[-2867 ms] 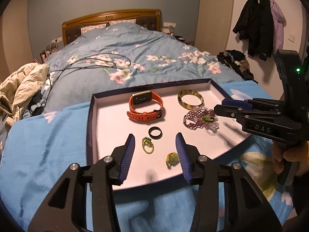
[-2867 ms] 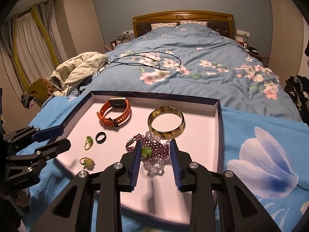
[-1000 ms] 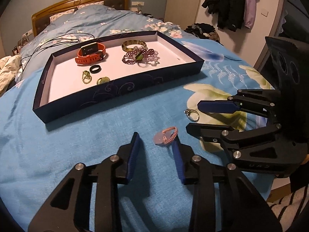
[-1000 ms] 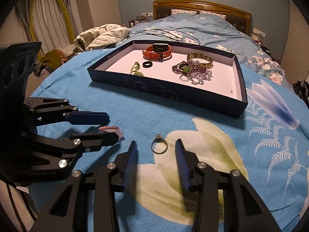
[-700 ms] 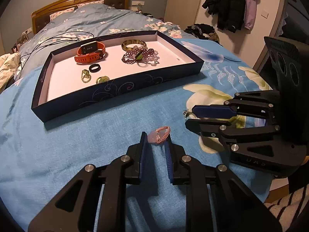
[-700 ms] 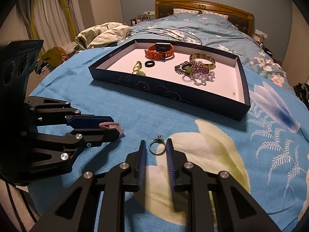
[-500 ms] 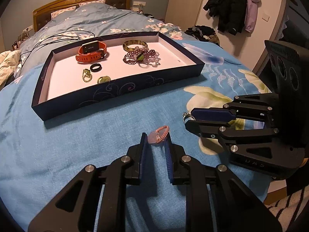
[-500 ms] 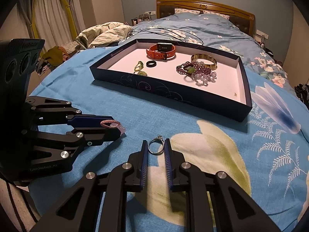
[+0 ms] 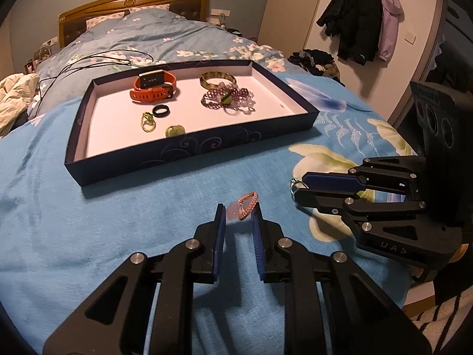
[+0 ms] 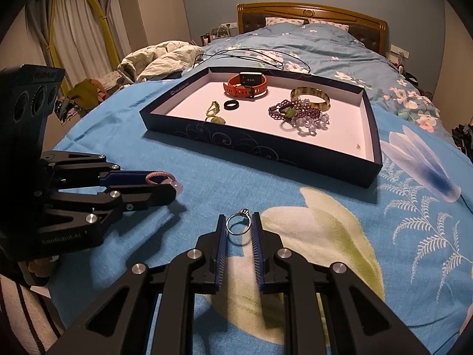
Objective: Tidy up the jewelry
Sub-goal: 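Carry the pink ring and silver ring toward the box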
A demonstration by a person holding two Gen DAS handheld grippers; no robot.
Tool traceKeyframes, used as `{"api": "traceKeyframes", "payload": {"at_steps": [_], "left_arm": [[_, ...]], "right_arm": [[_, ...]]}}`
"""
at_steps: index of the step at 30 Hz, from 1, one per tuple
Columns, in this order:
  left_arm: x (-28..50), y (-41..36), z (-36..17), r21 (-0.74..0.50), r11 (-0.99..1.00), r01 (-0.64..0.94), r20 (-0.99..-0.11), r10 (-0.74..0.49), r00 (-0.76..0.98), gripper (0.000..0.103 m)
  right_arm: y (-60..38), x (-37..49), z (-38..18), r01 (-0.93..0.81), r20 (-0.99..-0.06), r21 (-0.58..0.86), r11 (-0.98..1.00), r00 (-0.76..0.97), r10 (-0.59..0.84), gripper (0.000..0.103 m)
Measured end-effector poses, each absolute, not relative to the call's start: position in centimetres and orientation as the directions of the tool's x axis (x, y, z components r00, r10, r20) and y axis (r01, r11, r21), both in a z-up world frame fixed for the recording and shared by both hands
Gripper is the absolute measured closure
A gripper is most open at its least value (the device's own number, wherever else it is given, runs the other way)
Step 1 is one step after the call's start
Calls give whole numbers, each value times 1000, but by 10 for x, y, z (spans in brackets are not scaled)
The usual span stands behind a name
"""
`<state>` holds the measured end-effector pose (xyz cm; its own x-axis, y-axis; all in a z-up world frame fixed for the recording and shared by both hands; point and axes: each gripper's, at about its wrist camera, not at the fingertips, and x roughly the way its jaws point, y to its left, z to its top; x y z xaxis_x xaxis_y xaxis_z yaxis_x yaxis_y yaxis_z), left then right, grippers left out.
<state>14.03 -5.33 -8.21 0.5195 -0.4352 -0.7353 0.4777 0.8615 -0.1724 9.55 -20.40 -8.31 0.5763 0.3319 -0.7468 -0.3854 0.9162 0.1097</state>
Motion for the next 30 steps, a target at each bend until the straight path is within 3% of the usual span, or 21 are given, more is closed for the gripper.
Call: {"api": "traceKeyframes", "payload": {"at_steps": [30], "left_arm": [[166, -24, -38, -118, 901, 417, -651, -387, 652, 85]], "right_arm": [[-217, 123, -42, -366, -654, 115, 924, 672, 348, 88]]}}
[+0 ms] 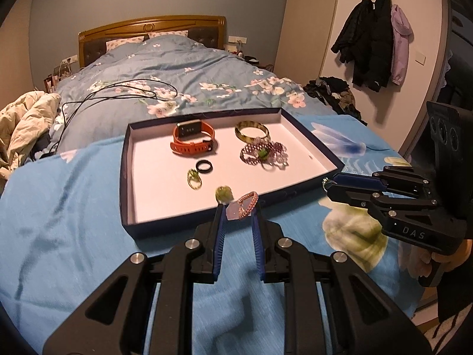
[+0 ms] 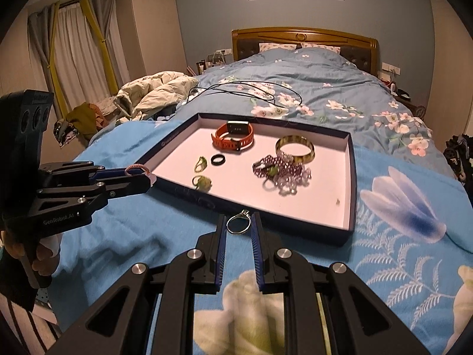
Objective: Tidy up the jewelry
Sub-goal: 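Carry the pink ring and silver ring toward the box, then lower the pink ring and silver ring into the box interior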
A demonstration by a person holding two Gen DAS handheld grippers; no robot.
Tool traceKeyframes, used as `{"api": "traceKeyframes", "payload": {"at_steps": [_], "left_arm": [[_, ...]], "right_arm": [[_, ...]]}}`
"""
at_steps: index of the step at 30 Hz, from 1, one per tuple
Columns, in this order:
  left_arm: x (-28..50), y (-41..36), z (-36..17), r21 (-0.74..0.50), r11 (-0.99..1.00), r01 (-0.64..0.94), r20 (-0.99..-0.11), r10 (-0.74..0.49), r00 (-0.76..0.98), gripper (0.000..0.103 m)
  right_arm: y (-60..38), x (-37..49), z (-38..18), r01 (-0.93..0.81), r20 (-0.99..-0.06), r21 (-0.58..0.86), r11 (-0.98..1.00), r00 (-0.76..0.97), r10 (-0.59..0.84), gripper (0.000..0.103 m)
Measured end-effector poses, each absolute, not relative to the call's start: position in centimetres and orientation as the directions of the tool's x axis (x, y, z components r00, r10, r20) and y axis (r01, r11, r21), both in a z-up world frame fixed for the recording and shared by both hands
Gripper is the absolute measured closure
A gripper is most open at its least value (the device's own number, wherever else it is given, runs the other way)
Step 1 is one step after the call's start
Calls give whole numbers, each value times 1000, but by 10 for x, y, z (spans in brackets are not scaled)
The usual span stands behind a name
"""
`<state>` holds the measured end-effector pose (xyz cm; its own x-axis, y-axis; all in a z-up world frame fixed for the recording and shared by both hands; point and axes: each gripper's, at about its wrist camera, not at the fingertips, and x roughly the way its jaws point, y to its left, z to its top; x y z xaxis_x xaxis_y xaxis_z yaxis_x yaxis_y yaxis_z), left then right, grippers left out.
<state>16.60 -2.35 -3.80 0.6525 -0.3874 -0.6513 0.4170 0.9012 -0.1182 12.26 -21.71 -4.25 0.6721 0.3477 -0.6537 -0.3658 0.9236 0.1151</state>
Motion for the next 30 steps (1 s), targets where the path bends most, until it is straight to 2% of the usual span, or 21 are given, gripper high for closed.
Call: {"api": "traceKeyframes", "payload": {"at_steps": [30], "left_arm": [[213, -33, -24, -70, 922, 381, -627, -338, 702, 85]], "right_arm": [[-217, 188, -34, -340, -634, 110, 934, 700, 329, 88]]}}
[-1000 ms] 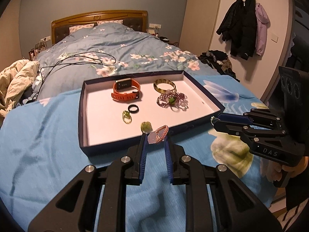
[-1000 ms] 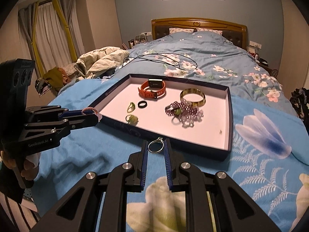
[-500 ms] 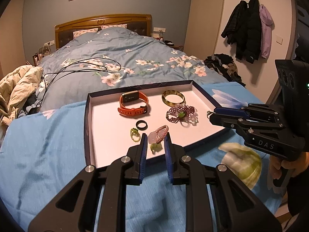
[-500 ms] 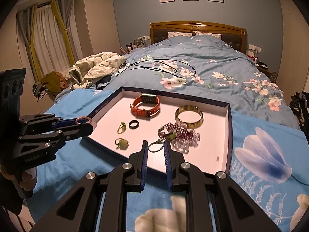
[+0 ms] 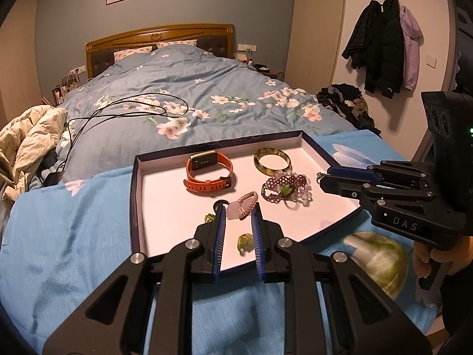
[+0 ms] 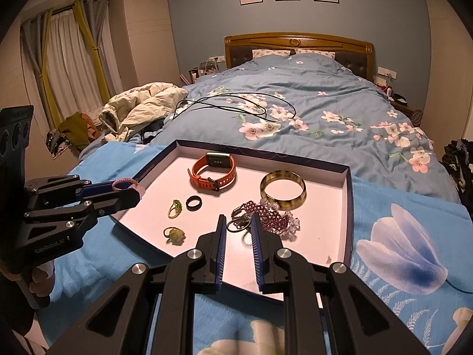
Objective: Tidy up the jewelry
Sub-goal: 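Lower the pink ring and silver ring into the box interior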
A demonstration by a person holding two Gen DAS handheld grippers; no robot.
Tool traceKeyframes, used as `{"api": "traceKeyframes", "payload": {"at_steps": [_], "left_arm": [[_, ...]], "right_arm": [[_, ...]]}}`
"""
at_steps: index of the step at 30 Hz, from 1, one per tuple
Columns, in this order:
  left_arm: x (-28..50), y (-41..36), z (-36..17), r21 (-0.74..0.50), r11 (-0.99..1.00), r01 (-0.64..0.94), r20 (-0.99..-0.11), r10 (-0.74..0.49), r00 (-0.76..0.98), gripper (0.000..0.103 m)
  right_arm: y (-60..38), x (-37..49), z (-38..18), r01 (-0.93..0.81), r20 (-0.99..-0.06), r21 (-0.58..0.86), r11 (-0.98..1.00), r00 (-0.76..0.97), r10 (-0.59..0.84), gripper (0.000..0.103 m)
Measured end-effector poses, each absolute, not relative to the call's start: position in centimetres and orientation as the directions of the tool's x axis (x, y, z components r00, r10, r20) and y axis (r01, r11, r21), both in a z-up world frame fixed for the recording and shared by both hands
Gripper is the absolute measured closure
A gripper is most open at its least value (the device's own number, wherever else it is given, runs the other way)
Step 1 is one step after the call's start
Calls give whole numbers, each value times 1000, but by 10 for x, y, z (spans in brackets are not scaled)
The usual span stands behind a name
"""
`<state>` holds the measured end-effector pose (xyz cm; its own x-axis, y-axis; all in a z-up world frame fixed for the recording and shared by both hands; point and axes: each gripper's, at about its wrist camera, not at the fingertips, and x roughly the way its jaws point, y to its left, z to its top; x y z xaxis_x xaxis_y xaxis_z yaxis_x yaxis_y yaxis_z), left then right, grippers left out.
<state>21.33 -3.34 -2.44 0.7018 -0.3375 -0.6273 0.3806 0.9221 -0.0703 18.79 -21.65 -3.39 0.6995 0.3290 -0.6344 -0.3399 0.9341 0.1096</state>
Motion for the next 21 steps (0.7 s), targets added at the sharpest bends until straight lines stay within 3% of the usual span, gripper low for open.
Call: {"api": "traceKeyframes", "payload": {"at_steps": [21], "left_arm": [[236, -34, -29, -54, 930, 364, -637, -313, 704, 85]], "right_arm": [[-217, 207, -41, -331, -649, 99, 938, 693, 313, 88]]}}
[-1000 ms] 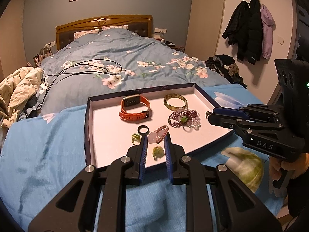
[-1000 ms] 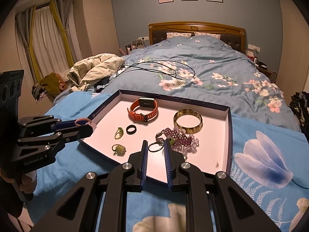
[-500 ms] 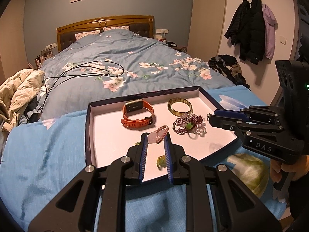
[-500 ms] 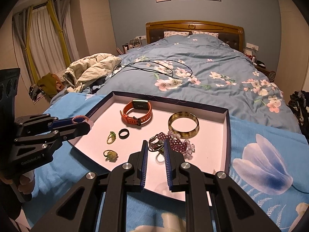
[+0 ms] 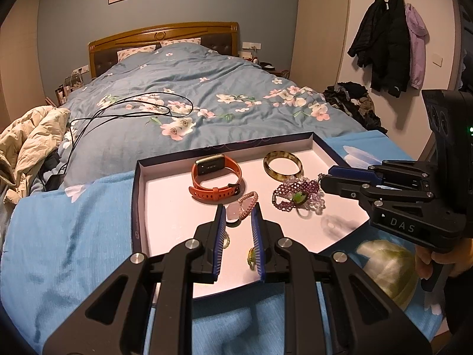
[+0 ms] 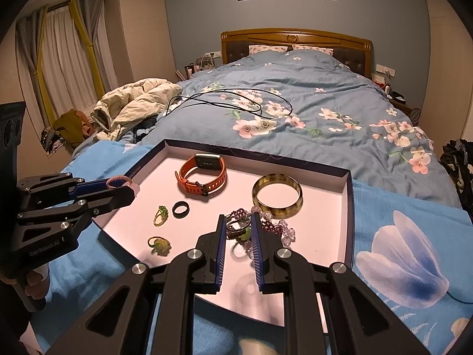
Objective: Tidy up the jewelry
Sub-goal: 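Lower the pink ring and silver ring into the box interior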
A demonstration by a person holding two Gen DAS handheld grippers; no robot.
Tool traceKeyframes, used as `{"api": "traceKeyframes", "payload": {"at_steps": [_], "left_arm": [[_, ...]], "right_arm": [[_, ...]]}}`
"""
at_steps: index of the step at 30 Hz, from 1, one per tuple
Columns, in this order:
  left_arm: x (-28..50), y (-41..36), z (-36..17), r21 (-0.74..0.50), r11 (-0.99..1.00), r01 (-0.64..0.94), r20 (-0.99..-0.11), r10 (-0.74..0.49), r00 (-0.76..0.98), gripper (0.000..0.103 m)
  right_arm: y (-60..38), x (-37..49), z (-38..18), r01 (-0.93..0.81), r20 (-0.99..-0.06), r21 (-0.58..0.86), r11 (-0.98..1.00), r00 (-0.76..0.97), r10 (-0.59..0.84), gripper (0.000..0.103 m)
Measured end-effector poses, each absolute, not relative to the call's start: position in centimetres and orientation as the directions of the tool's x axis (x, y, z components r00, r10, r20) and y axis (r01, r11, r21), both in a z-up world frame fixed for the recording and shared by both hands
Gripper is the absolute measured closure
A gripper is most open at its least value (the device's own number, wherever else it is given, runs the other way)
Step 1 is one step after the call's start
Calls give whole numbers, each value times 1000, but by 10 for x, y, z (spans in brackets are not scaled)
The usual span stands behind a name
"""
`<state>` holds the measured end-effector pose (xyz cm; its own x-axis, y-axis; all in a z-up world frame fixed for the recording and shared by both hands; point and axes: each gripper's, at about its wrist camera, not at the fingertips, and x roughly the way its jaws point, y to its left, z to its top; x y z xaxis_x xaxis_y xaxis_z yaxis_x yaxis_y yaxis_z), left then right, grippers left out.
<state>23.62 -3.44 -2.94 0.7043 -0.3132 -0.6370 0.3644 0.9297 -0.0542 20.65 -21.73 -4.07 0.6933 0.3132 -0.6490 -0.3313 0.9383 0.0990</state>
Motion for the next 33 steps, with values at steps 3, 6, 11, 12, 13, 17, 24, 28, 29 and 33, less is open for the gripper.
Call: {"api": "traceKeyframes", "payload": {"at_steps": [3, 6, 11, 12, 13, 17, 24, 28, 29, 33], "left_arm": [[240, -35, -32, -50, 931, 361, -641, -308, 703, 85], [243, -36, -35, -52, 933, 357, -647, -304, 699, 85], [247, -39, -37, -46, 935, 351, -653, -294, 698, 85], [248, -39, -38, -45, 936, 350, -653, -292, 698, 85], [249, -39, -38, -43, 936, 349, -653, -290, 699, 85], [253, -40, -40, -40, 938, 345, -656, -285, 699, 85], [255, -40, -42, -39, 940, 339, -662, -279, 696, 85], [257, -40, -44, -39, 941, 336, -664, -276, 695, 85], [258, -40, -44, -37, 942, 335, -665, -273, 695, 85], [258, -40, -45, -35, 942, 333, -666, -271, 696, 85]], "right_arm": [[-219, 212, -43, -331, -653, 94, 939, 691, 309, 88], [-218, 214, -44, -331, -655, 94, 939, 690, 308, 88], [-216, 219, -48, -333, -664, 86, 939, 684, 303, 88], [-216, 220, -49, -330, -665, 84, 940, 684, 300, 88], [-214, 222, -48, -331, -666, 84, 940, 683, 300, 88], [-212, 224, -49, -332, -669, 80, 940, 681, 298, 88], [-211, 225, -49, -330, -672, 80, 940, 679, 296, 88], [-211, 226, -49, -330, -671, 80, 941, 680, 295, 88], [-210, 226, -49, -330, -671, 80, 941, 680, 295, 88], [-210, 226, -49, -330, -670, 80, 940, 680, 296, 88]]}}
